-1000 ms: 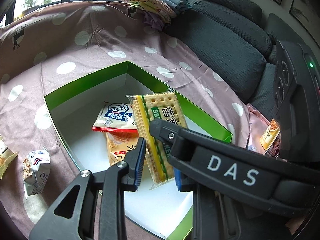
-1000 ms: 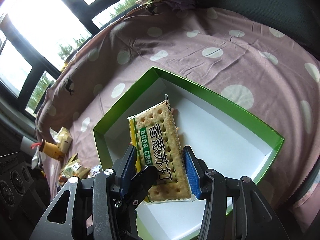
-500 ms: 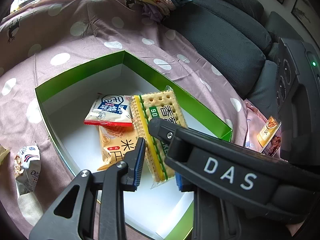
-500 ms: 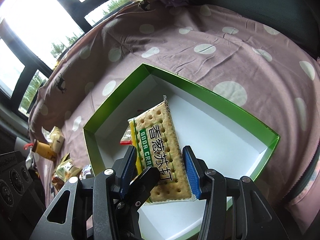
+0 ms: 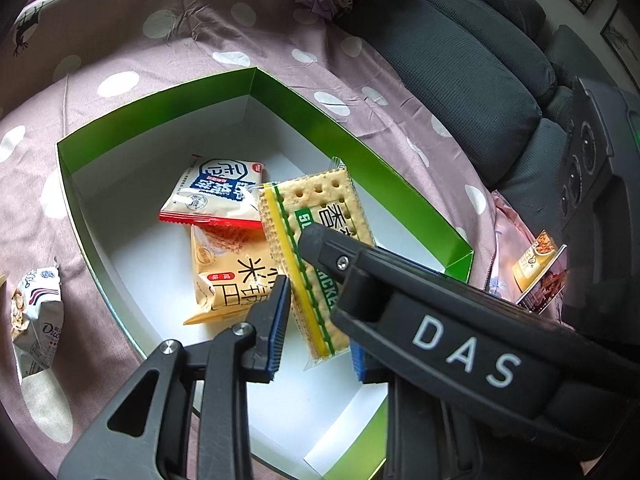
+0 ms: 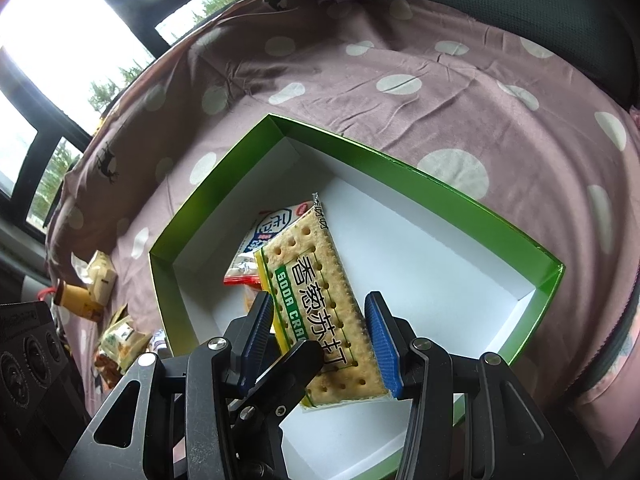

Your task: Organize snacks

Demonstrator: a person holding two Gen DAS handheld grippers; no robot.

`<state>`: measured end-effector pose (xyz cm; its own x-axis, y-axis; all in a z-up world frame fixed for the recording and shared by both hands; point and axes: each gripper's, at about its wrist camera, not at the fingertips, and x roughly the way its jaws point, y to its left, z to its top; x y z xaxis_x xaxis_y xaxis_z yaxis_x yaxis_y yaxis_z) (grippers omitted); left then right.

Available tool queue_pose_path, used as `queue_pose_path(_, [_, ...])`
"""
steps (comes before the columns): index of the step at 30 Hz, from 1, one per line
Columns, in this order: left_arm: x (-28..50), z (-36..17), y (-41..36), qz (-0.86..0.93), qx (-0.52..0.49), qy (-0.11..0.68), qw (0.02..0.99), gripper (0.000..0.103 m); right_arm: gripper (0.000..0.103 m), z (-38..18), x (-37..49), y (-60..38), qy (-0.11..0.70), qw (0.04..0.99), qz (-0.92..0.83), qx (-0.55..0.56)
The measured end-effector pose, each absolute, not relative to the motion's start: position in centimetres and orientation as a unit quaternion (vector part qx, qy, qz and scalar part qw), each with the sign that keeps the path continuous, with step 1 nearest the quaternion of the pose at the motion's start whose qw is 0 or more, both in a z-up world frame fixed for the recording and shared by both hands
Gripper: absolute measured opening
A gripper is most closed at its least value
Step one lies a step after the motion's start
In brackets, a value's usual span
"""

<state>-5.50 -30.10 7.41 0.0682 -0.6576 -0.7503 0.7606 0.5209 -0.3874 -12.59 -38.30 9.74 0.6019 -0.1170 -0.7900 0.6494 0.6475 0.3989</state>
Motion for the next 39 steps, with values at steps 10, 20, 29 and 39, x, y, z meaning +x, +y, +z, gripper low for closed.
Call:
queue_pose_path(10, [-5.6, 7.2, -30.4, -0.481, 0.056, 0.493, 0.723, 0.024, 0.051, 9.6, -12.3, -38.2, 0.38, 0.826, -0.223, 0.352])
queue_pose_path(20, [-5.5, 7.6, -29.9, -0.472, 0.055, 0.489, 0.732, 0.026, 0.051, 9.5, -12.2, -38.1, 0.378, 0.825, -0.225, 0.354])
queue_pose_path(29, [-4.1, 10.3, -24.6, -0.438, 0.017, 0.45, 0.778, 0.044, 0.052, 10.5, -12.3, -38.0, 0.35, 0.839, -0.236, 0.343])
queue_pose_path(39, [-1.2, 11.2, -17.3, -0.332, 0.005, 0.417, 0.846, 0.078, 0.064, 12.0, -11.2, -35.6, 0.314, 0.876, -0.18, 0.32])
